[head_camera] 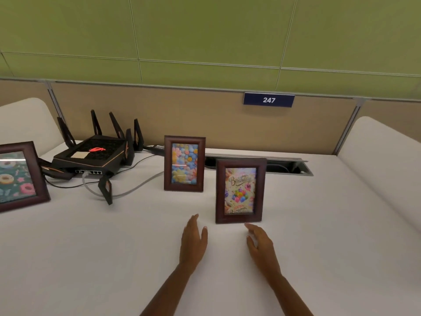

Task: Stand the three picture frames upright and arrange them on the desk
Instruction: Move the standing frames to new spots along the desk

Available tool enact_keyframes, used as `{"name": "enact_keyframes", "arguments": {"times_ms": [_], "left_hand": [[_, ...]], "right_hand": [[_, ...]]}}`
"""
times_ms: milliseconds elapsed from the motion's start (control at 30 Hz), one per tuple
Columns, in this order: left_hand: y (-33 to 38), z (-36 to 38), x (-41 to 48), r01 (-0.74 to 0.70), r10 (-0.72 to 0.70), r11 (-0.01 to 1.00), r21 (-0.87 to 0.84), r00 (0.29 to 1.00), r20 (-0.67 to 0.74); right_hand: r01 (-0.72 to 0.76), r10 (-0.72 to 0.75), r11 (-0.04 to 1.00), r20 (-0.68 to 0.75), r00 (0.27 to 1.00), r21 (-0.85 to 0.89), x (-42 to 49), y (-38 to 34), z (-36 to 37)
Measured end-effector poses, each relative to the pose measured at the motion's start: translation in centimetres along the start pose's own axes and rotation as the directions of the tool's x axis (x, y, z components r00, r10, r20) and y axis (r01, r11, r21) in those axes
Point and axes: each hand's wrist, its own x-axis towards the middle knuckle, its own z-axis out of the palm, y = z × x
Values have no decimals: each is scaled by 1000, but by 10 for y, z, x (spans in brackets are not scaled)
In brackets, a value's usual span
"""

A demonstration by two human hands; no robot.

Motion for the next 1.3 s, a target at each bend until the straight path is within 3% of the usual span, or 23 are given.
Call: {"name": "enact_keyframes", "arguments": {"times_ms": [167,467,600,733,1033,1300], "left_hand": [[32,10,12,65,-67,994,-92,998,-14],[58,12,42,205,-210,958,-200,978,-5],[59,14,46,184,-175,956,-229,983,61],[63,19,52,127,-98,954,-272,988,120],[60,27,72,240,-163,799,-551,969,185],[69,42,92,239,-182,664,-709,971,157]], "right_hand": [[-87,89,995,-45,995,50,27,17,-40],[-226,213,972,153,965,68,84,5,-60],[-206,177,972,216,960,117,98,-6,-53],[-257,197,927,229,953,274,111,-9,-51],[-385,195,821,427,883,421,135,2,-48],[-347,146,791,394,907,504,141,8,-54]]}}
